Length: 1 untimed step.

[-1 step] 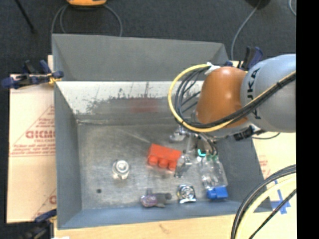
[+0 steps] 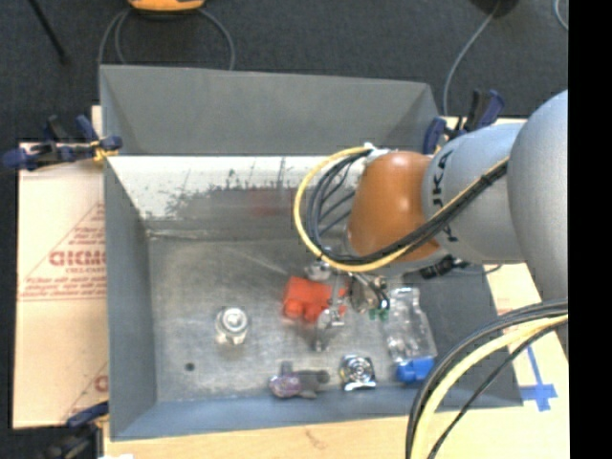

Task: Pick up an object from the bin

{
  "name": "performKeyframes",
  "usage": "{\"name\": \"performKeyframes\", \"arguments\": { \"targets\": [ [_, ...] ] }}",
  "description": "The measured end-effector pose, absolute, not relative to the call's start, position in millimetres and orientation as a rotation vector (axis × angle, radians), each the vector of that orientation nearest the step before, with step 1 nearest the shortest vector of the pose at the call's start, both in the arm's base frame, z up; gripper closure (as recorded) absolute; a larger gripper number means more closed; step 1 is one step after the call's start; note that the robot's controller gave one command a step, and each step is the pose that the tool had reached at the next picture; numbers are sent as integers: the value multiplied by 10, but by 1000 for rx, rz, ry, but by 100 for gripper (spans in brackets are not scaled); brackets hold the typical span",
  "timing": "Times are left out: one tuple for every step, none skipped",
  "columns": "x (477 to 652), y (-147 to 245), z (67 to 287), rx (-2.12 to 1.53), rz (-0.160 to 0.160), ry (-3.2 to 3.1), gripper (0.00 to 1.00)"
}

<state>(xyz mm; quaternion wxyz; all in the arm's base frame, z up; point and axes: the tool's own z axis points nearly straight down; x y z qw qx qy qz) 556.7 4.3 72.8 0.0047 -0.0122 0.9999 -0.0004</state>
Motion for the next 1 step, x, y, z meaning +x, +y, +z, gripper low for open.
{"name": "performKeyframes", "arguments": {
  "targets": [
    [5595,43,771,-38,-1,3121,100]
  ]
}}
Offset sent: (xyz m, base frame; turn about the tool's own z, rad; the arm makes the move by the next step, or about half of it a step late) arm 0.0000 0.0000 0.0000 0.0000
